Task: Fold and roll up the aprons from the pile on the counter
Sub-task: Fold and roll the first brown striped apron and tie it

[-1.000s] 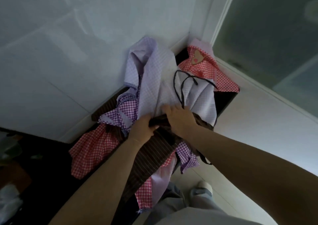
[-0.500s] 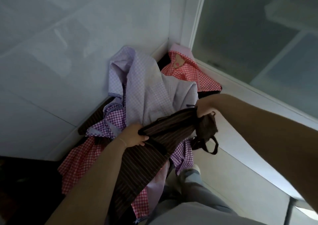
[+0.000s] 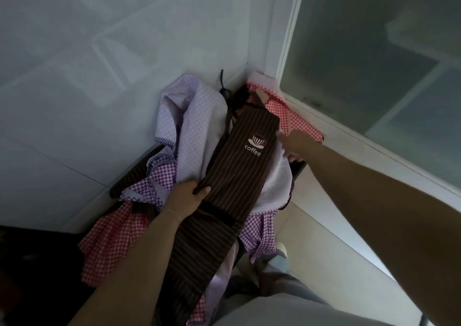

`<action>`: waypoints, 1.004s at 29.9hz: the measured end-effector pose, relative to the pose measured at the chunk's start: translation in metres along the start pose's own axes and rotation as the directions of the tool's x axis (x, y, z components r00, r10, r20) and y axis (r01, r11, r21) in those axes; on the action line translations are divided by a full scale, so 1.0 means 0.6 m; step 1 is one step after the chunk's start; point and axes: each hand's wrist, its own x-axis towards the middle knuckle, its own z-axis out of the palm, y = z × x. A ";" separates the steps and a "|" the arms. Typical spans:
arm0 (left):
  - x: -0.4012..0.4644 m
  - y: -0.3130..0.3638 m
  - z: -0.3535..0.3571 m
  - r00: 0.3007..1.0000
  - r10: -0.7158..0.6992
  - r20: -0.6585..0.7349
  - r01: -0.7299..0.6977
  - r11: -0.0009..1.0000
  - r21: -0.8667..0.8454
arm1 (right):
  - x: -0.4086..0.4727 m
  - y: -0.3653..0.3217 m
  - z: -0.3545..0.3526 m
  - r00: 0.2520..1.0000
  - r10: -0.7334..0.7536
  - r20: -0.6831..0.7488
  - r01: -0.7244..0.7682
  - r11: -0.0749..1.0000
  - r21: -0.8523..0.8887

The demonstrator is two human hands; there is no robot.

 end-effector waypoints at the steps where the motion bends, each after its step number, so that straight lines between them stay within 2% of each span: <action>1: 0.003 0.004 0.004 0.999 0.008 -0.034 -0.008 1.000 -0.011 | -0.013 0.004 0.018 0.987 0.077 0.139 -0.097 0.985 0.141; 3: 0.005 0.016 0.010 1.000 -0.013 -0.022 0.011 0.996 -0.084 | -0.025 0.012 0.059 0.936 0.131 0.328 -0.264 0.875 0.405; 4: 0.003 0.023 0.011 1.000 -0.030 -0.001 0.029 0.991 -0.131 | -0.028 0.016 0.079 0.918 0.114 0.379 -0.324 0.768 0.553; 6: 0.000 0.035 0.010 0.998 -0.056 0.016 0.058 0.972 -0.229 | -0.028 0.026 0.112 0.897 0.061 0.437 -0.413 0.463 0.784; 8: -0.001 0.038 0.007 0.998 -0.061 0.028 0.067 0.953 -0.294 | -0.029 0.031 0.127 0.867 -0.032 0.498 -0.482 0.206 0.852; 9: -0.002 0.040 0.004 0.998 -0.055 0.032 0.062 0.947 -0.314 | -0.031 0.032 0.130 0.855 -0.084 0.512 -0.496 0.160 0.853; 15: -0.006 0.051 -0.004 0.993 -0.068 0.092 0.098 0.919 -0.382 | -0.050 0.051 0.147 0.805 -0.186 0.564 -0.548 0.133 0.826; 17: -0.004 0.051 -0.006 0.983 -0.094 0.158 0.154 0.891 -0.428 | -0.055 0.061 0.156 0.804 -0.192 0.562 -0.546 0.133 0.827; 20: -0.005 0.054 -0.015 0.949 -0.139 0.284 0.273 0.812 -0.516 | -0.059 0.072 0.165 0.841 -0.174 0.512 -0.514 0.038 0.857; 22: -0.004 0.057 -0.018 0.932 -0.140 0.335 0.314 0.775 -0.548 | -0.066 0.075 0.167 0.828 -0.139 0.543 -0.545 0.025 0.838; 26: -0.010 0.067 -0.015 0.921 -0.122 0.371 0.345 0.701 -0.624 | -0.102 0.087 0.171 0.717 -0.159 0.679 -0.624 0.289 0.726; 28: -0.019 0.073 -0.020 0.906 -0.102 0.411 0.363 0.685 -0.632 | -0.116 0.090 0.174 0.724 -0.142 0.675 -0.612 0.319 0.723; 30: -0.024 0.075 -0.025 0.892 -0.103 0.439 0.384 0.685 -0.619 | -0.124 0.085 0.174 0.778 -0.113 0.618 -0.572 0.280 0.771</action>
